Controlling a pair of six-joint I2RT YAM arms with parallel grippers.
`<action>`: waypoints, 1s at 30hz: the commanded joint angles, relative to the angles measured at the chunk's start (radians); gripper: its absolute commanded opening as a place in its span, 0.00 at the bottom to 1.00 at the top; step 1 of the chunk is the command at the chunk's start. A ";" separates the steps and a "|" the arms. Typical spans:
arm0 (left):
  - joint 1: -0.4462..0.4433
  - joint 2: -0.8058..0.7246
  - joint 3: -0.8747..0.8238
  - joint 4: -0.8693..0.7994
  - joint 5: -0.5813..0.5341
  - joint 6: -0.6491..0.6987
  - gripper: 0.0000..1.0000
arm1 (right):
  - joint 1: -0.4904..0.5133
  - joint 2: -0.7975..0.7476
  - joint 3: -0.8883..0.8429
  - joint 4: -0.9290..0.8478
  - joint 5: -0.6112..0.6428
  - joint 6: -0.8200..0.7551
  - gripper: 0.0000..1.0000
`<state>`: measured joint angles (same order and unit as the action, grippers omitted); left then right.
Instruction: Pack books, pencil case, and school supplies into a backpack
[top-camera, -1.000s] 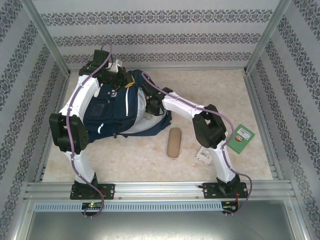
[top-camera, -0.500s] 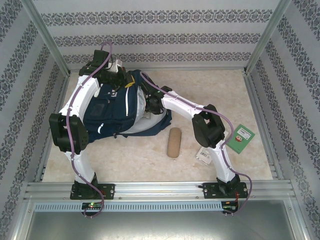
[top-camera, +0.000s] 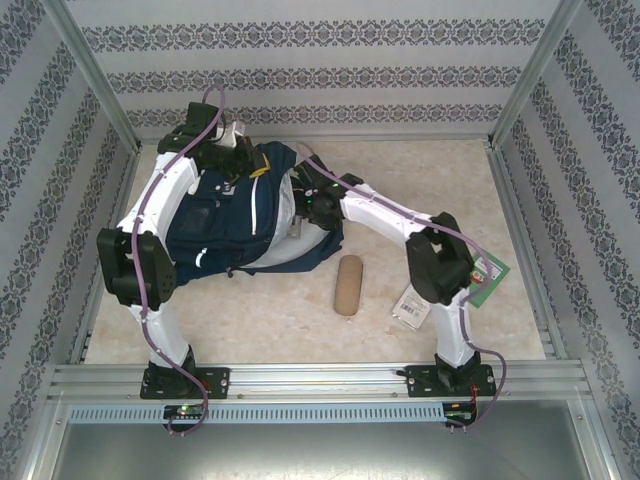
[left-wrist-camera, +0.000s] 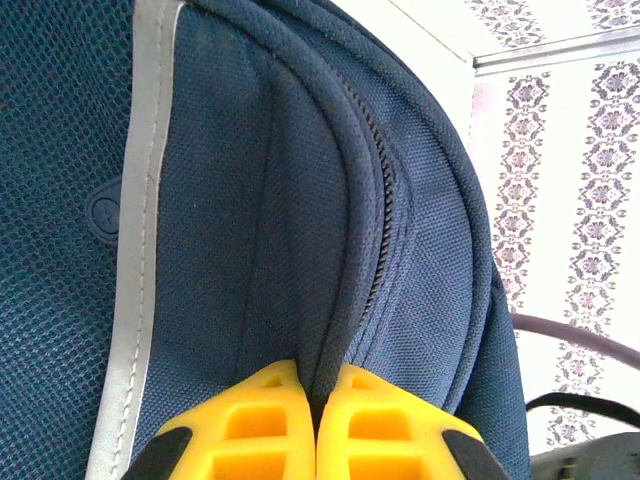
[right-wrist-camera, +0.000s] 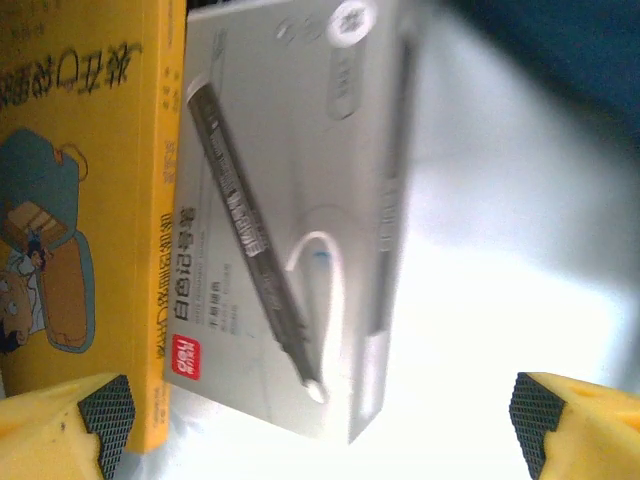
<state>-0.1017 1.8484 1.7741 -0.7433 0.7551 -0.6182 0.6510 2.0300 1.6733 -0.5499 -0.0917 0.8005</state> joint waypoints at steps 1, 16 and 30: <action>0.005 -0.079 -0.031 -0.008 0.021 0.051 0.00 | -0.043 -0.141 -0.105 -0.016 0.072 -0.021 0.97; -0.018 -0.075 -0.156 0.045 0.024 0.065 0.03 | -0.450 -0.614 -0.648 -0.070 0.200 -0.031 0.97; -0.026 -0.058 -0.115 0.041 0.039 0.066 0.52 | -0.935 -0.589 -0.791 -0.033 0.190 -0.108 0.98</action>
<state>-0.1234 1.8053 1.6295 -0.6884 0.7826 -0.5629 -0.2474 1.3876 0.8669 -0.5861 0.1143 0.7280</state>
